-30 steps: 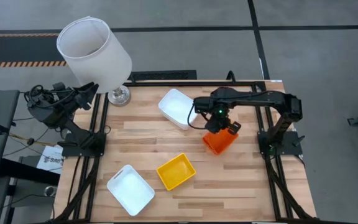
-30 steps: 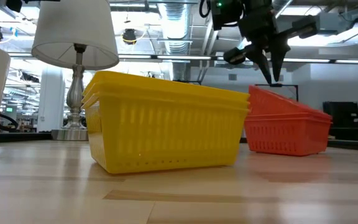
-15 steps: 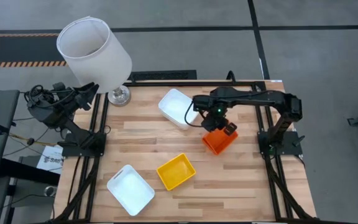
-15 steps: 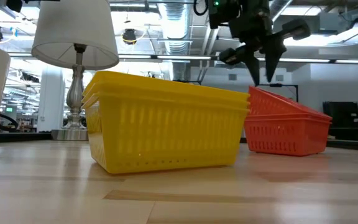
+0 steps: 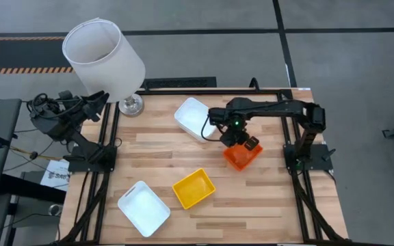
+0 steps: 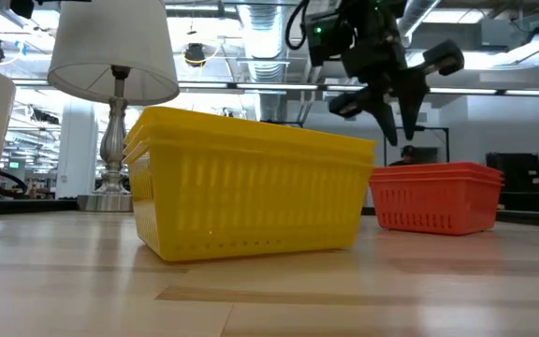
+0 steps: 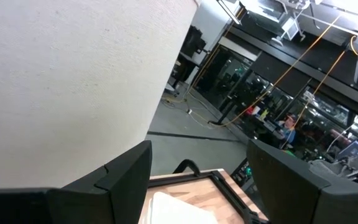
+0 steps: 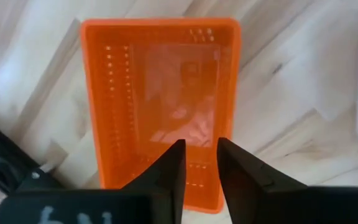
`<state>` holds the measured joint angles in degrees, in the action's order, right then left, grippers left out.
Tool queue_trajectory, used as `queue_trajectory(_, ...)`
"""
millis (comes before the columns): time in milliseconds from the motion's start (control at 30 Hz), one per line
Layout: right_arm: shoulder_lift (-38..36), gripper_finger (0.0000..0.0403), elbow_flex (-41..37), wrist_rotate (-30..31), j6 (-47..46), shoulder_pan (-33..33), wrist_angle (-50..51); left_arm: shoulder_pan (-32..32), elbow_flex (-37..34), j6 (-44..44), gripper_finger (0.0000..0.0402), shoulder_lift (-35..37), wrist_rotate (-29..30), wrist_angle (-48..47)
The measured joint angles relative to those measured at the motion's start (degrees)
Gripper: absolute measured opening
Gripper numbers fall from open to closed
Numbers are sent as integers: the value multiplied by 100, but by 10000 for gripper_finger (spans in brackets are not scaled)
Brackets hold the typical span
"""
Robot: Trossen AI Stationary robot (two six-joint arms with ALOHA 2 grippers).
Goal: Stack baskets by color
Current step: Stack the bottom white bin on the top white bins
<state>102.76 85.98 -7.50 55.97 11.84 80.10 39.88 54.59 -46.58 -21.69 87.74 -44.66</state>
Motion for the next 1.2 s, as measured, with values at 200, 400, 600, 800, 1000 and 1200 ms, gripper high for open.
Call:
queue_trajectory(200, 79, 81, 19, -3, -5, 32, 76, -2, 0, 1, 252, 2, 2, 4)
queue_trajectory(400, -52, 66, 515, -12, -882, 32, 107, -1, 0, -100, 252, 1, -158, 72)
queue_trajectory(600, -59, 66, 1207, -629, -3656, 11, -384, -2, 0, -513, 252, -7, -2411, 46)
queue_trajectory(800, -57, 66, 1387, -1270, -5428, -159, -755, -1, 0, -1903, 250, -444, -5565, -706)
queue_trajectory(1000, -56, 66, 1387, -1286, -6234, -601, -829, 0, -140, -2202, 247, -1698, -7660, -1329)
queue_trajectory(1200, -56, 66, 1387, -1199, -6409, -1130, -1120, 237, -153, -2929, 247, -2931, -8704, -1354)
